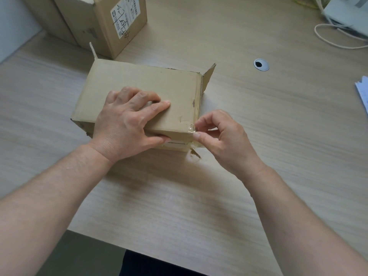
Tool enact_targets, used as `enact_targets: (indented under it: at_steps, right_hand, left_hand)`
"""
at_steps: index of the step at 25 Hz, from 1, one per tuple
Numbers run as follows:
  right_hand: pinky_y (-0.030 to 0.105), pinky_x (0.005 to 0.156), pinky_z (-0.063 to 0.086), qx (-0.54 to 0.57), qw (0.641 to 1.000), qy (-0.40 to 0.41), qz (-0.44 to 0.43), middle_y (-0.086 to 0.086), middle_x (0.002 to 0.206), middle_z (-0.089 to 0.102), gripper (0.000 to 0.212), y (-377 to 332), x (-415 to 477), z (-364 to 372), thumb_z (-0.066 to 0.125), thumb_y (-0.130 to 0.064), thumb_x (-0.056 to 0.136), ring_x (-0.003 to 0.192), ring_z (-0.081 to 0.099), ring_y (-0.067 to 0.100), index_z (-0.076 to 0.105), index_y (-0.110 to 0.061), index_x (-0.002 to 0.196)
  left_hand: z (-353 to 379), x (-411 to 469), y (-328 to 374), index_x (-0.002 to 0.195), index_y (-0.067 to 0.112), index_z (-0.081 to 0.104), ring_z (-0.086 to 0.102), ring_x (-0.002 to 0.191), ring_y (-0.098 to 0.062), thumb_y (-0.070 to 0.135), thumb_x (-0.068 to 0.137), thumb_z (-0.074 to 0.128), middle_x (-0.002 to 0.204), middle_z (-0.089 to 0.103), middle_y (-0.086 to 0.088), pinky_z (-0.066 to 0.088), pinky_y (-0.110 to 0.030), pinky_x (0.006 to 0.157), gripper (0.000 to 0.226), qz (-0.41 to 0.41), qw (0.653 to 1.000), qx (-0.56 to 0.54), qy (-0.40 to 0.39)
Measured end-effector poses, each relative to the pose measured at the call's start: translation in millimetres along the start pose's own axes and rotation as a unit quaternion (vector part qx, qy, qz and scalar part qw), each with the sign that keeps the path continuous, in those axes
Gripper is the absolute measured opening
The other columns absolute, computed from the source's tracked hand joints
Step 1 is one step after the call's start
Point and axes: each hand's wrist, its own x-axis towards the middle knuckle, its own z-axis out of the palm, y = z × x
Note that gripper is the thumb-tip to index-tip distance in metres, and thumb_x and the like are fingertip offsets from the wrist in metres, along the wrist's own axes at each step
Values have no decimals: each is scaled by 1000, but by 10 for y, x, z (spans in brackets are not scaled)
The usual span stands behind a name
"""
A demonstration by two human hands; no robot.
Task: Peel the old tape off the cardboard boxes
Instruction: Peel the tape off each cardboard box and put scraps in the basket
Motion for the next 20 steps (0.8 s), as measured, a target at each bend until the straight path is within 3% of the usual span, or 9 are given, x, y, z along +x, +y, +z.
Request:
enact_targets:
  at_steps: [3,7,10,13,15,17,20]
  right_hand:
    - [14,72,47,-36,999,15,-20,-9,85,62,8,-23,32,-71,67,-7,85,77,59,2,68,-12,91]
    - [28,73,47,-167,984,-27,-49,-7,79,61,3,-155,156,-108,65,-10,85,74,56,13,67,-10,85]
    - [21,63,44,-187,977,-100,1,-17,67,54,7,-271,267,-176,62,-12,86,67,52,8,65,-15,81]
    - [10,49,36,-227,959,-167,30,-14,63,53,10,-363,380,-204,57,-13,86,62,50,4,62,-16,78]
    - [11,46,35,-254,949,-183,23,-11,66,53,11,-390,412,-182,57,-14,83,58,47,4,57,-18,73]
    - [14,48,34,-232,957,-173,29,-10,67,52,15,-348,390,-157,59,-15,81,56,45,5,52,-20,68]
    - [13,49,37,-108,984,-131,61,-12,60,52,16,-222,288,-148,60,-10,78,52,45,1,53,-18,67]
  left_hand:
    - [7,-2,-4,123,20,64,48,108,-33,67,68,51,118,62,-4,36,-45,86,74,-2,1000,-4,-2]
    - [9,-2,-6,123,20,64,48,107,-33,67,68,52,118,62,-4,36,-44,86,74,-1,1000,-3,2]
    - [5,-4,-4,123,20,64,50,107,-33,67,67,53,118,62,-3,36,-44,86,73,-3,1000,-2,2]
    - [4,-3,0,122,20,65,49,107,-33,66,67,53,117,62,-3,36,-44,86,73,0,1000,-4,2]
    - [6,-1,0,122,20,65,48,107,-32,66,67,53,117,63,-3,36,-44,86,73,0,1000,-5,3]
    - [9,1,-2,122,20,65,48,107,-32,66,67,53,117,63,-3,36,-45,86,73,-1,1000,-7,3]
    - [3,4,-7,123,20,64,47,108,-32,67,68,52,118,62,-3,36,-45,86,73,-2,1000,-8,-1]
